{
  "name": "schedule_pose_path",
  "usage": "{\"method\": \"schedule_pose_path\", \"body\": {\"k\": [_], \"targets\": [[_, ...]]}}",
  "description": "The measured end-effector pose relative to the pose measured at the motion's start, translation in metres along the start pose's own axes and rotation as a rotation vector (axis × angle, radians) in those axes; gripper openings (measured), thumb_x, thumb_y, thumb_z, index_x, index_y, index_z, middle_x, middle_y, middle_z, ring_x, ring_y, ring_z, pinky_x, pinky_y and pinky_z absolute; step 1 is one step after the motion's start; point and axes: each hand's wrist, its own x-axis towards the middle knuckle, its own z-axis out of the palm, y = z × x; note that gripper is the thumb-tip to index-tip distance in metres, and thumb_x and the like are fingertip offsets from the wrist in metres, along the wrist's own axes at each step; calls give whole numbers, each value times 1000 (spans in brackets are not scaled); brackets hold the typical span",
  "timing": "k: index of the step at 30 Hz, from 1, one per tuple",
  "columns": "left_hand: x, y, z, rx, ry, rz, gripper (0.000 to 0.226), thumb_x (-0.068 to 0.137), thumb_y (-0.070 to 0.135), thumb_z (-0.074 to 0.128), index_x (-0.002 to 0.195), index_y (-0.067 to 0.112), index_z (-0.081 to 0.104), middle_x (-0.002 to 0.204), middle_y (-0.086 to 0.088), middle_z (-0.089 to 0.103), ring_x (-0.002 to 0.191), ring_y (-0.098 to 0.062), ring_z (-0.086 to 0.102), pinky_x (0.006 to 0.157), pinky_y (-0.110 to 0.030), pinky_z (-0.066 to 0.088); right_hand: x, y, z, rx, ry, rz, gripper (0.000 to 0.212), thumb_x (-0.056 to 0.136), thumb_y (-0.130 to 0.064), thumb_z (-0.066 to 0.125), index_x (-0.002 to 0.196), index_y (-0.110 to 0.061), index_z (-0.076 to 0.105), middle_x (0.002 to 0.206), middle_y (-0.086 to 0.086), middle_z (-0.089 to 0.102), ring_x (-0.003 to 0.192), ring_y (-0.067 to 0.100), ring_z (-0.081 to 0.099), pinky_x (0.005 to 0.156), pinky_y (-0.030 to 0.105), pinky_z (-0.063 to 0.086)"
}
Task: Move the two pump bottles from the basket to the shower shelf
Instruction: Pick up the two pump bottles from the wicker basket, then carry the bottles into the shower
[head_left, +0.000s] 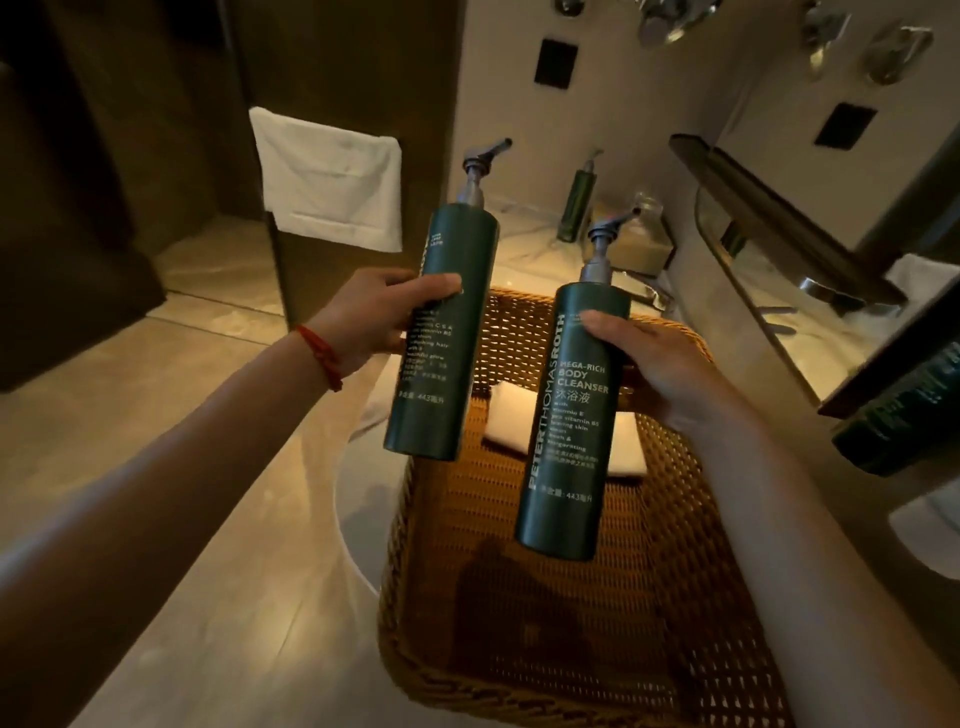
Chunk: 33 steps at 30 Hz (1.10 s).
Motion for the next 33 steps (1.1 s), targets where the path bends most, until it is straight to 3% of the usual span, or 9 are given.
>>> {"method": "schedule_pose_path", "body": {"k": [4,8,13,18,22,25,29,33], "targets": [[-18,2,-67,-55,49,59,55,47,52,67,91,20,58,86,1,66,75,-9,68,60,-23,51,20,-39,57,-28,-24,-61,60,43,-59,76,90,-22,65,78,-5,75,83,18,68,67,32,53],[-33,-6,-156,-98,126,67,52,50,51,69,90,20,58,74,5,69,70,-9,68,58,-24,53,52,-80,130,-45,-90,-123,55,49,-57,73,92,-24,62,80,-6,74,81,17,69,64,30,53],[-63,-30,-272,-70,187,46,53,48,53,70,88,20,59,65,11,72,68,-8,68,53,-20,53,109,-100,249,-86,-204,-123,66,43,-62,72,95,-21,63,81,-4,74,79,17,70,64,31,54],[-91,-62,-367,-111,341,-61,50,51,50,67,88,18,60,79,1,67,68,-7,68,54,-21,53,163,-100,361,-92,-333,-47,63,42,-60,75,90,-20,68,73,-6,75,71,13,70,53,25,54],[-107,-87,-430,-166,455,-97,46,52,48,68,87,19,62,71,4,71,67,-8,68,53,-21,54,205,-109,430,-120,-438,-45,55,45,-58,76,85,-20,70,74,-6,75,70,13,70,49,24,53],[-111,-105,-467,-216,531,-96,49,49,50,68,85,19,62,76,0,69,64,-8,67,49,-20,52,236,-110,474,-119,-507,-54,56,49,-58,75,90,-21,68,77,-7,75,73,13,70,51,23,53],[-98,-132,-509,-288,532,-146,53,53,49,66,94,17,59,98,-10,64,80,-16,66,61,-24,56,279,-96,528,-100,-563,-25,61,47,-59,75,95,-21,66,80,-6,75,76,14,70,53,25,54],[-60,-153,-548,-301,567,-211,46,56,47,63,91,18,58,95,-7,64,76,-13,66,58,-23,56,334,-79,565,-78,-574,-8,64,50,-60,71,100,-20,64,83,-5,74,78,13,70,55,25,54]]}}
